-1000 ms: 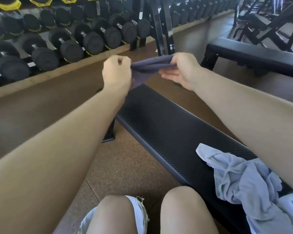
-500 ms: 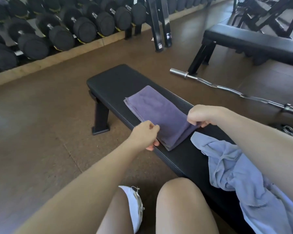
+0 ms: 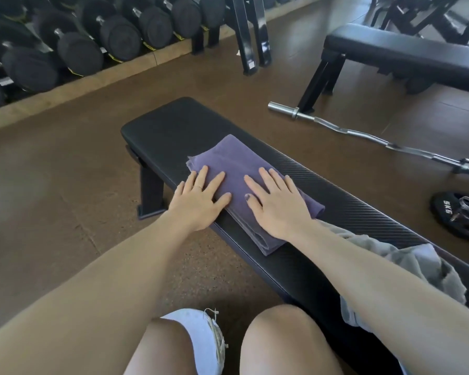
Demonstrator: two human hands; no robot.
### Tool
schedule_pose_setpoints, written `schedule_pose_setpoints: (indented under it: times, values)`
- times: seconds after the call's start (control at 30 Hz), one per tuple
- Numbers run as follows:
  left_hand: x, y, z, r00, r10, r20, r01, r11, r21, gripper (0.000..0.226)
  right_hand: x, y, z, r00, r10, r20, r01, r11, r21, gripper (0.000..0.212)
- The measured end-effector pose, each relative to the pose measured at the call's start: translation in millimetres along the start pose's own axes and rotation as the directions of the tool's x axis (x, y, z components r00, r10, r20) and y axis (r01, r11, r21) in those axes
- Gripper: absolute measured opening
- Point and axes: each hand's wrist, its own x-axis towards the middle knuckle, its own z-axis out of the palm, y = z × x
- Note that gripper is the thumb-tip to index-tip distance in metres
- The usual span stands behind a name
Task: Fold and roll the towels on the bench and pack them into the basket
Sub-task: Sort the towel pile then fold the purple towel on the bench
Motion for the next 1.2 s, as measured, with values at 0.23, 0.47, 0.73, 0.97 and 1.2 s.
schedule_pose_setpoints:
  times: [0.23, 0.47, 0.73, 0.97, 1.2]
  values:
    - [-1.2, 2.4, -10.8, 0.995, -0.101, 0.021, 0.101, 0.995, 0.007, 0.086, -8.0, 10.3, -5.1, 0.977, 0.212, 0.028, -0.214, 0.975, 0.066, 0.057]
    - [-31.6, 48.0, -38.4, 0.929, 0.275, -0.248, -0.265, 0.961, 0.075, 0.078, -7.9, 31.4, -58.0, 0.932, 0.330, 0.151, -0.361, 0.881, 0.305, 0.060]
    - [-70.3, 88.9, -12.5, 0.934, 0.357, -0.022, -0.355, 0.932, 0.073, 0.080, -20.9, 57.5, -77.5, 0.801, 0.383, 0.460, -0.591, 0.630, 0.503, 0.063]
    - [-73.1, 93.0, -9.7, 0.934, 0.345, -0.092, -0.343, 0.939, 0.036, 0.051, -26.1, 63.7, -85.5, 0.794, 0.249, 0.554, -0.559, -0.059, 0.827, 0.050]
    - [-78.4, 98.7, -12.0, 0.950, 0.297, -0.093, -0.304, 0.950, -0.077, 0.017, -28.3, 63.8, -82.6, 0.801, 0.223, 0.556, -0.536, -0.149, 0.831, 0.029]
